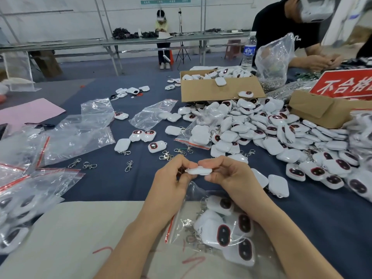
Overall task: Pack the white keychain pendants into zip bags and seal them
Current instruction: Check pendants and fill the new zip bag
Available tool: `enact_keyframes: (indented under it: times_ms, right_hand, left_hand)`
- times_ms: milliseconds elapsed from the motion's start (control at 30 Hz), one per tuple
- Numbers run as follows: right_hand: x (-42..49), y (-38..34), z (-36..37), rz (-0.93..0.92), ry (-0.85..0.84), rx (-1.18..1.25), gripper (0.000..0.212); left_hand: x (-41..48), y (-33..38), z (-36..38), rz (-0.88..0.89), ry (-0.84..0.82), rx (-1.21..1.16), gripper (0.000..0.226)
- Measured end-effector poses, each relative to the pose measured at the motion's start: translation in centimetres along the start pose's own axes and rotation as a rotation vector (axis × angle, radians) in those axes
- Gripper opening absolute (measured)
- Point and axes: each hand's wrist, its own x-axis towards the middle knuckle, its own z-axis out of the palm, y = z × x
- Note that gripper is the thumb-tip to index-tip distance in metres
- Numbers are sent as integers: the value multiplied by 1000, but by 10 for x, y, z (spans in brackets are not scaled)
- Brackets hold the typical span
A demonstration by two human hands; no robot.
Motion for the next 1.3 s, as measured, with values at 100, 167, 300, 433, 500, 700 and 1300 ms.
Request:
enact_keyframes:
  times_ms: [100, 167, 300, 433, 500, 700, 1300]
  right_hand:
    - [-1, 0, -2, 4, -11, -14, 32]
    - [-2, -2, -3, 4, -17, -6, 21]
    - [-4, -4, -3, 13, 17, 74, 17]
    - [-4, -5, -2, 8, 13, 90, 13]
    - [-4, -5, -2, 10, 8, 97, 12]
    - [-4, -7, -1, 32, 20, 115, 12]
    - [-2, -2, -1, 80, 17, -41, 16]
  left_hand:
    - [-1, 1, 0, 1, 2, -1, 32]
    - [-3, 5, -1, 18, -5, 1, 34]
    - [-6, 10, -2, 115, -56, -22, 18]
    - [-5, 13, -3, 119, -57, -69, 11]
    - [-5, 13, -3, 100, -43, -81, 14]
    - [-3, 11, -3, 60, -47, -126, 25]
    - [-5, 9, -21, -34, 127, 28, 25]
